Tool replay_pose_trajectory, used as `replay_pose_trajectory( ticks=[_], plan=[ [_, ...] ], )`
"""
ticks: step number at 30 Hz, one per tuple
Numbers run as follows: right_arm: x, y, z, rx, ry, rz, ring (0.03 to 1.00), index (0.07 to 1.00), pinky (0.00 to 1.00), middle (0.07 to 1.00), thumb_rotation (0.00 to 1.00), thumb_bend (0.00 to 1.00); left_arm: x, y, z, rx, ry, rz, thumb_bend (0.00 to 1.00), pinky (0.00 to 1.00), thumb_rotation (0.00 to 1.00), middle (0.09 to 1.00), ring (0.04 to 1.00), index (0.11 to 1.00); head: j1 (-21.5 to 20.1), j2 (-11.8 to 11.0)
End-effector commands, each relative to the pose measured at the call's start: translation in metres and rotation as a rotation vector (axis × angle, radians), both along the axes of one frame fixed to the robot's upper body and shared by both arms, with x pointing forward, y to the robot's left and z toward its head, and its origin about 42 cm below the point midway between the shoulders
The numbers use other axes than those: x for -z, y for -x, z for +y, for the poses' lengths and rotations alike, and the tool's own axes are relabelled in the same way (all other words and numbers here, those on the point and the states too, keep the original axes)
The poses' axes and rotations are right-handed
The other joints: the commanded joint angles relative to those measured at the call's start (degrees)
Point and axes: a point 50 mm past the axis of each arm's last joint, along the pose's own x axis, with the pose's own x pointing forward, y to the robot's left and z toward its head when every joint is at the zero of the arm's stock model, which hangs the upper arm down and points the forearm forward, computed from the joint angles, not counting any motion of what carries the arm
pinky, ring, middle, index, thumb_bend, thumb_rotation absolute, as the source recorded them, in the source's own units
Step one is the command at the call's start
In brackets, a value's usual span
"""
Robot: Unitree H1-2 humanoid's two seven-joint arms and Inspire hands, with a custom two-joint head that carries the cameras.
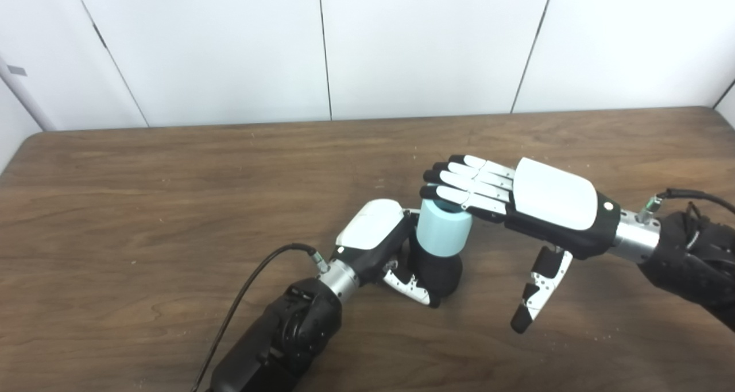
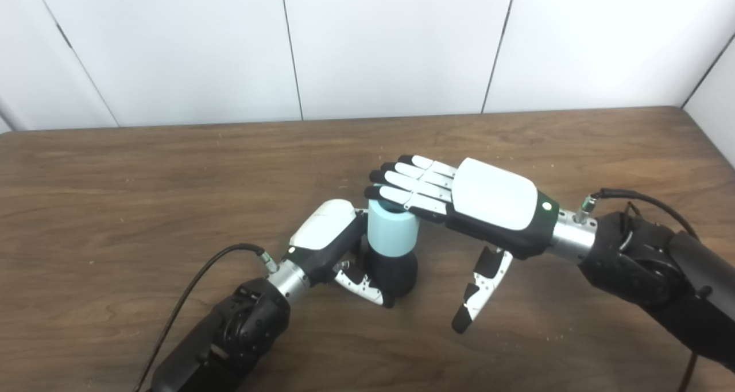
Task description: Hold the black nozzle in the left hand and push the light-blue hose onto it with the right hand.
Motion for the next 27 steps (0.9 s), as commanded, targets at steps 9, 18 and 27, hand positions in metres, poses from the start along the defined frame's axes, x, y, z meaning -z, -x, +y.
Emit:
replay_pose_trajectory(
  ticks=[9, 18, 27],
  plan=[
    [0.025, 0.003, -0.002, -0.011, 0.133, 0.069, 1.0, 1.0, 1.0, 1.0, 0.67, 1.0, 0.045, 0.021, 0.011, 0.02, -0.155, 0.207, 0.53, 0.45, 0.0, 0.465, 0.435, 0.491, 0.1, 0.1],
    [0.028, 0.005, -0.002, -0.012, 0.144, 0.078, 1.0, 1.0, 1.0, 1.0, 0.66, 1.0, 0.047, 0.022, 0.01, 0.018, -0.153, 0.208, 0.53, 0.45, 0.0, 0.465, 0.442, 0.492, 0.0, 0.2],
    [0.036, 0.006, -0.003, -0.007, 0.168, 0.093, 1.0, 1.0, 1.0, 1.0, 0.66, 1.0, 0.047, 0.022, 0.01, 0.021, -0.155, 0.207, 0.53, 0.46, 0.0, 0.486, 0.456, 0.473, 0.0, 0.2]
  ],
)
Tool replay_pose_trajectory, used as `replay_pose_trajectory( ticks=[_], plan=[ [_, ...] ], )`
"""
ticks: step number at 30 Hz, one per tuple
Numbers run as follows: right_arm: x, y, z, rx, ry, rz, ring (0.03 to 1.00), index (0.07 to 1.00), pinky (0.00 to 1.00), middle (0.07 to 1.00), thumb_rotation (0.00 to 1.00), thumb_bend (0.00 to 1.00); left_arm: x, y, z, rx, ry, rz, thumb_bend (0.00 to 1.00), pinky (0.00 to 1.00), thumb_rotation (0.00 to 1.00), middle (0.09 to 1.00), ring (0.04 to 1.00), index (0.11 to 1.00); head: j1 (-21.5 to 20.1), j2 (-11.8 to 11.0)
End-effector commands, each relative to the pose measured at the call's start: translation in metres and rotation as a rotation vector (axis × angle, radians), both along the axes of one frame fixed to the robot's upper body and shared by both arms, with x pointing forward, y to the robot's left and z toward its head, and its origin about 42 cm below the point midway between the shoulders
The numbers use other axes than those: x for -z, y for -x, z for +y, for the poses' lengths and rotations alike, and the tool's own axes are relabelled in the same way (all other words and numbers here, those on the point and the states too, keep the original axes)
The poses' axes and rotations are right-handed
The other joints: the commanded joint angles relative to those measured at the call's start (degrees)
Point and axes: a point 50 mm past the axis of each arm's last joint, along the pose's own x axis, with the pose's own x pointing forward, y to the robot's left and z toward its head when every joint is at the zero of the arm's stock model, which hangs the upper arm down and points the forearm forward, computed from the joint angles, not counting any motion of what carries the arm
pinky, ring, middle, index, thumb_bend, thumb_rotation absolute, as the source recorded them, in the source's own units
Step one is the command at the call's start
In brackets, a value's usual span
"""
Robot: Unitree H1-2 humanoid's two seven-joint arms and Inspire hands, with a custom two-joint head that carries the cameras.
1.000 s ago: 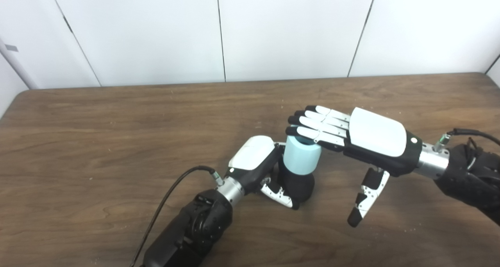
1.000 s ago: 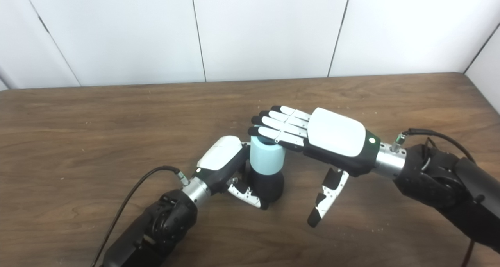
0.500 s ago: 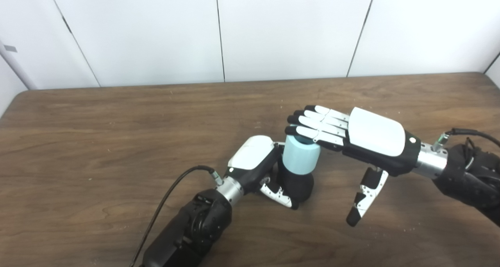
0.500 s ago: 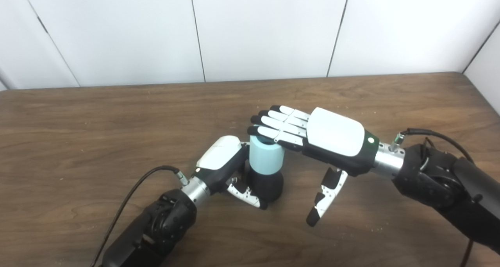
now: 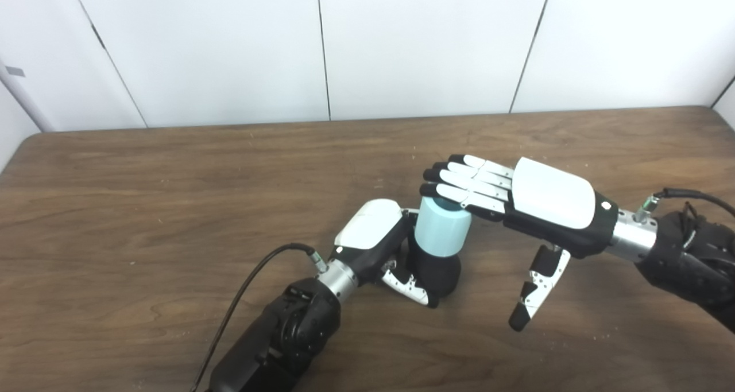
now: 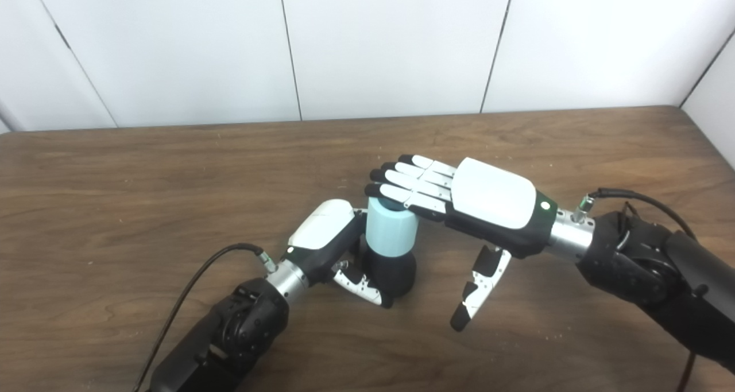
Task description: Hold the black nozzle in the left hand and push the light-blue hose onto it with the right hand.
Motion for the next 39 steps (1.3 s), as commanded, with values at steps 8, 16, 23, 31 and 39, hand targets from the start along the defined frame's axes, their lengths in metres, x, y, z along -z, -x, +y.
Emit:
replay_pose_trajectory(
  ticks=[8, 16, 23, 31, 39],
  plan=[
    [0.031, 0.011, -0.001, -0.023, 0.167, 0.09, 1.0, 1.0, 1.0, 1.0, 0.66, 1.0, 0.047, 0.022, 0.009, 0.025, -0.157, 0.201, 0.53, 0.47, 0.0, 0.49, 0.47, 0.47, 0.0, 0.1],
    [0.033, 0.018, 0.003, -0.042, 0.163, 0.097, 1.0, 1.0, 1.0, 1.0, 0.66, 1.0, 0.047, 0.022, 0.007, 0.024, -0.154, 0.197, 0.53, 0.47, 0.0, 0.479, 0.454, 0.48, 0.0, 0.1],
    [0.026, 0.016, 0.008, -0.064, 0.167, 0.08, 1.0, 1.0, 1.0, 1.0, 0.66, 1.0, 0.047, 0.022, 0.006, 0.023, -0.154, 0.196, 0.53, 0.49, 0.0, 0.484, 0.468, 0.476, 0.1, 0.1],
    [0.021, 0.013, 0.007, -0.062, 0.168, 0.062, 1.0, 1.0, 1.0, 1.0, 0.66, 1.0, 0.048, 0.023, 0.007, 0.022, -0.149, 0.194, 0.53, 0.45, 0.0, 0.467, 0.428, 0.488, 0.0, 0.0],
    [0.009, 0.01, 0.002, -0.03, 0.111, -0.01, 1.0, 1.0, 1.0, 1.0, 0.66, 1.0, 0.049, 0.023, 0.008, 0.022, -0.148, 0.196, 0.53, 0.43, 0.0, 0.464, 0.426, 0.49, 0.0, 0.0]
  ],
)
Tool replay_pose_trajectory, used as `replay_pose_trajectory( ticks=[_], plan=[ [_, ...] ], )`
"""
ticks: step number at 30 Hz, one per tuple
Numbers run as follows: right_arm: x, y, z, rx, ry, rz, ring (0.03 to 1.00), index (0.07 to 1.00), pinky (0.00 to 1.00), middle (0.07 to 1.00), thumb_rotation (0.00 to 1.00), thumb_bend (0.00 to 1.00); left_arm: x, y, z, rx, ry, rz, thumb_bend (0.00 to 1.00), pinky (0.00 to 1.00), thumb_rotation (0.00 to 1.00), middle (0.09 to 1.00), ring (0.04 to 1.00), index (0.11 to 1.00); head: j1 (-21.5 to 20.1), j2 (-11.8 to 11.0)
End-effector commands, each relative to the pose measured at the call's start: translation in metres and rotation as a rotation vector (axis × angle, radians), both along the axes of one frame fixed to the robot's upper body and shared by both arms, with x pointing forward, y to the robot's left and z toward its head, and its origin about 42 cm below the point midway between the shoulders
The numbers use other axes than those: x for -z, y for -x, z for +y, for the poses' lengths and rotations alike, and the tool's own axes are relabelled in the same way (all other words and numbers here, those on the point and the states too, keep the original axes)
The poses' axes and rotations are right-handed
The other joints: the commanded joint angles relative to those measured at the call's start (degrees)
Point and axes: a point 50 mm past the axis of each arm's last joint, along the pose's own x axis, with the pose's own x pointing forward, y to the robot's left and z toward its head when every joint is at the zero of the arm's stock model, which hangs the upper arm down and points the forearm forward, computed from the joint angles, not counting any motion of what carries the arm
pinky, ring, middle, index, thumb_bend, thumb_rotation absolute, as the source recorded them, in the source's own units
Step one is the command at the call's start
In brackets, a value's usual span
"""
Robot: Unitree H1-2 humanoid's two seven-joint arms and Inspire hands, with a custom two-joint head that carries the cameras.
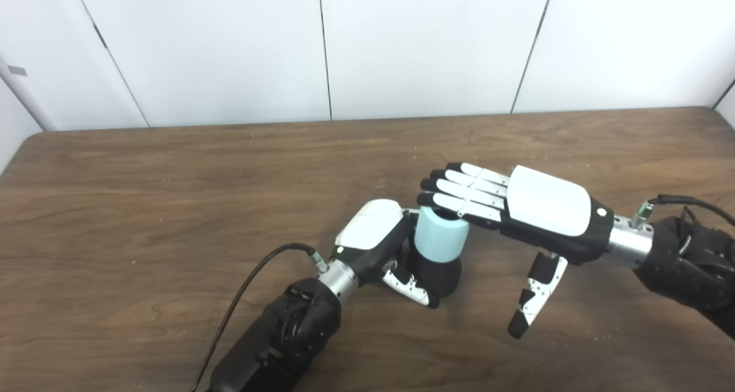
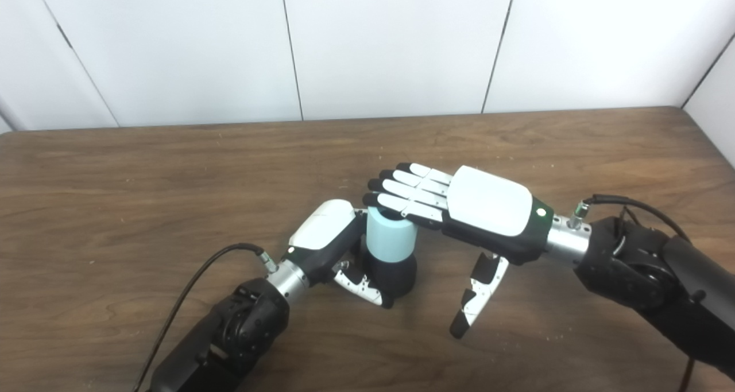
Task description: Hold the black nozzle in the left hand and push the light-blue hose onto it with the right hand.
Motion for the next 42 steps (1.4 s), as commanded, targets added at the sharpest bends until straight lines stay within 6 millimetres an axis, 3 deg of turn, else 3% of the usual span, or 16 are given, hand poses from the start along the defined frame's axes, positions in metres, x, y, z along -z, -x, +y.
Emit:
replay_pose_trajectory(
  ticks=[1, 10, 24, 33, 42],
  plan=[
    [0.006, 0.006, -0.002, -0.013, 0.06, -0.01, 1.0, 1.0, 1.0, 1.0, 0.66, 1.0, 0.049, 0.022, 0.008, 0.022, -0.148, 0.198, 0.53, 0.44, 0.0, 0.466, 0.429, 0.489, 0.0, 0.0],
    [-0.019, 0.007, -0.002, 0.029, -0.175, -0.174, 0.998, 1.0, 1.0, 1.0, 0.65, 0.98, 0.05, 0.022, 0.007, 0.024, -0.154, 0.202, 0.53, 0.45, 0.0, 0.475, 0.44, 0.483, 0.0, -0.1],
    [-0.018, 0.009, -0.001, 0.078, -0.369, -0.249, 0.965, 1.0, 0.99, 1.0, 0.64, 1.0, 0.05, 0.022, 0.006, 0.024, -0.156, 0.207, 0.53, 0.44, 0.0, 0.465, 0.426, 0.49, 0.1, 0.0],
    [-0.011, 0.013, -0.007, 0.141, -0.495, -0.15, 0.987, 1.0, 1.0, 1.0, 0.64, 1.0, 0.049, 0.022, 0.007, 0.023, -0.154, 0.203, 0.53, 0.44, 0.0, 0.459, 0.42, 0.493, 0.1, -0.2],
    [0.025, 0.029, -0.013, 0.394, -0.797, 0.135, 0.996, 1.0, 0.98, 1.0, 0.68, 0.99, 0.047, 0.021, 0.01, 0.022, -0.154, 0.205, 0.53, 0.47, 0.0, 0.48, 0.456, 0.481, 0.3, -0.2]
  ],
)
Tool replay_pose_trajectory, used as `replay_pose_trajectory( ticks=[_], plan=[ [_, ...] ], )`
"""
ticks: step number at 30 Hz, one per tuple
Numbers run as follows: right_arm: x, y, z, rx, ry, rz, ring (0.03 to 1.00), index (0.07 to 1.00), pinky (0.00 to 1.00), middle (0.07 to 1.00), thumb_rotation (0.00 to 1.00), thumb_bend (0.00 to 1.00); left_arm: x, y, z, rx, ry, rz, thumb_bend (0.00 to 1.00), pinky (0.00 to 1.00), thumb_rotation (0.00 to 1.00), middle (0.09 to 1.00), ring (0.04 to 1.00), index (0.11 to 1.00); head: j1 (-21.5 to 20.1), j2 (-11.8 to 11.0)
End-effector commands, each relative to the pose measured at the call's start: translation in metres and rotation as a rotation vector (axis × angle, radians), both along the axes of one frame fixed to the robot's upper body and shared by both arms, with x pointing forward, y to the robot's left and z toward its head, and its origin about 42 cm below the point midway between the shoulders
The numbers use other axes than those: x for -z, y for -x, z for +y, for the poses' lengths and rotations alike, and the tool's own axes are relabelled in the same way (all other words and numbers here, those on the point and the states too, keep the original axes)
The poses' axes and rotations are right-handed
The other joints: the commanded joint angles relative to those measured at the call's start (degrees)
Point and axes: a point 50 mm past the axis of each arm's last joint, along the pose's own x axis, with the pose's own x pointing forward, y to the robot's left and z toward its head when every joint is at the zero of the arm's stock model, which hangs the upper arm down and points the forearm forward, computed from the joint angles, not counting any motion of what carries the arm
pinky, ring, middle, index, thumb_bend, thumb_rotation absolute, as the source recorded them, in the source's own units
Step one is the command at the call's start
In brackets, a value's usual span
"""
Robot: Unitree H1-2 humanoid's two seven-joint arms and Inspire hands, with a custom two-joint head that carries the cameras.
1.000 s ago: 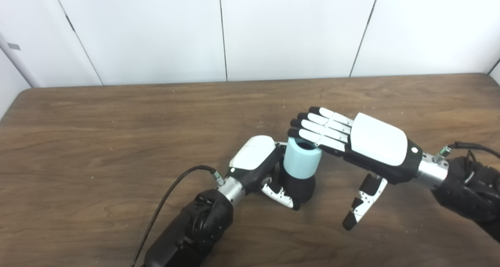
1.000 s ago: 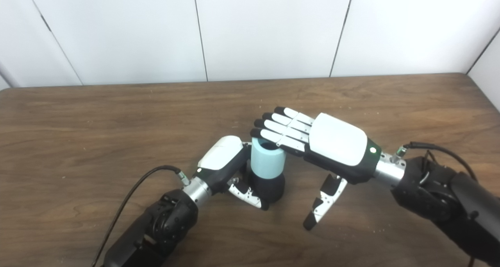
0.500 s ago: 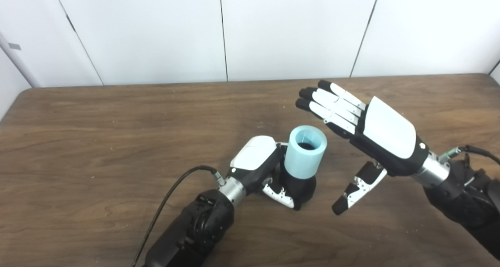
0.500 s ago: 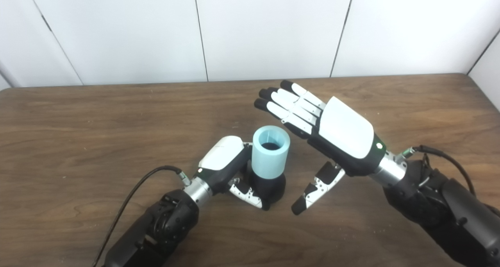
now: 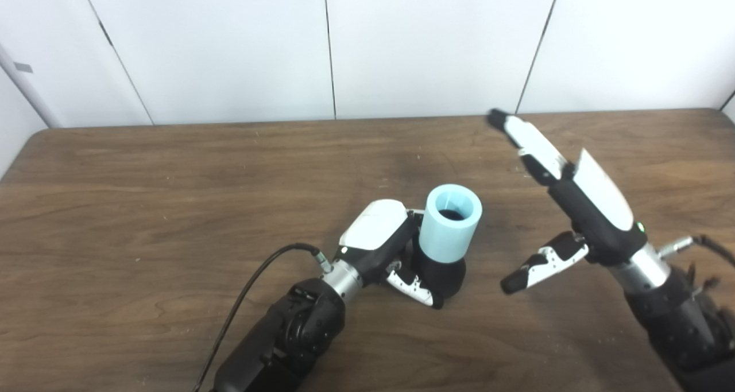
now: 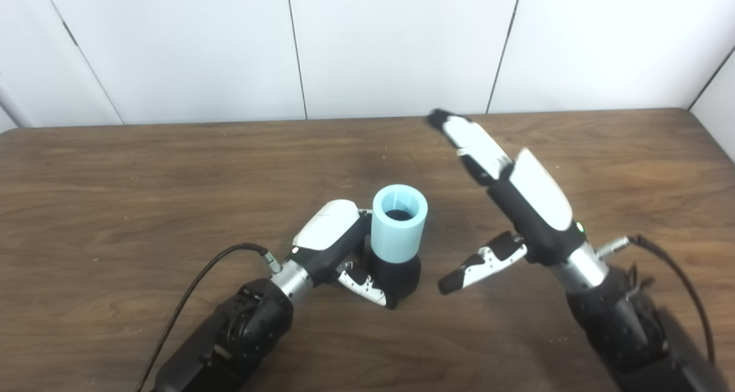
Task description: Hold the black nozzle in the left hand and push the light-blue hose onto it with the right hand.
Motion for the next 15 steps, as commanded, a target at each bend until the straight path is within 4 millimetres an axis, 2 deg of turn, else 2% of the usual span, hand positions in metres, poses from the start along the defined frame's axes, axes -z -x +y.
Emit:
replay_pose_trajectory(
  ticks=[1, 2, 3, 4, 5, 7, 15],
  plan=[
    [-0.014, -0.001, -0.002, 0.026, -0.067, -0.019, 0.996, 1.0, 0.99, 1.0, 0.7, 0.99, 0.046, 0.021, 0.013, 0.022, -0.151, 0.209, 0.53, 0.48, 0.0, 0.489, 0.469, 0.475, 0.0, 0.0],
    [-0.011, 0.001, -0.002, 0.047, -0.091, -0.001, 0.995, 1.0, 0.99, 1.0, 0.72, 0.98, 0.045, 0.022, 0.014, 0.022, -0.148, 0.208, 0.52, 0.49, 0.0, 0.506, 0.493, 0.471, 0.0, 0.0],
    [-0.008, 0.003, -0.002, 0.066, -0.11, 0.013, 0.994, 1.0, 1.0, 1.0, 0.74, 0.97, 0.043, 0.023, 0.015, 0.024, -0.145, 0.207, 0.52, 0.52, 0.04, 0.593, 0.551, 0.485, 0.0, 0.0],
    [-0.005, 0.004, -0.002, 0.081, -0.125, 0.023, 0.993, 1.0, 1.0, 1.0, 0.75, 0.97, 0.041, 0.024, 0.016, 0.026, -0.141, 0.205, 0.74, 0.55, 0.09, 0.652, 0.605, 0.567, 0.0, -0.1],
    [-0.002, 0.004, -0.002, 0.095, -0.138, 0.031, 0.992, 1.0, 1.0, 1.0, 0.76, 0.96, 0.038, 0.026, 0.017, 0.03, -0.138, 0.204, 0.87, 0.6, 0.13, 0.703, 0.667, 0.631, 0.1, -0.1],
    [0.004, 0.005, -0.002, 0.117, -0.16, 0.041, 0.987, 1.0, 1.0, 1.0, 0.78, 0.96, 0.034, 0.028, 0.019, 0.047, -0.128, 0.203, 0.97, 0.74, 0.19, 0.794, 0.794, 0.732, 0.1, -0.1],
    [0.017, 0.008, 0.003, 0.15, -0.194, 0.069, 0.983, 1.0, 0.99, 1.0, 0.79, 0.98, 0.024, 0.025, 0.034, 0.153, -0.122, 0.122, 1.0, 0.95, 0.21, 0.901, 0.932, 0.792, 0.2, -0.4]
  ],
)
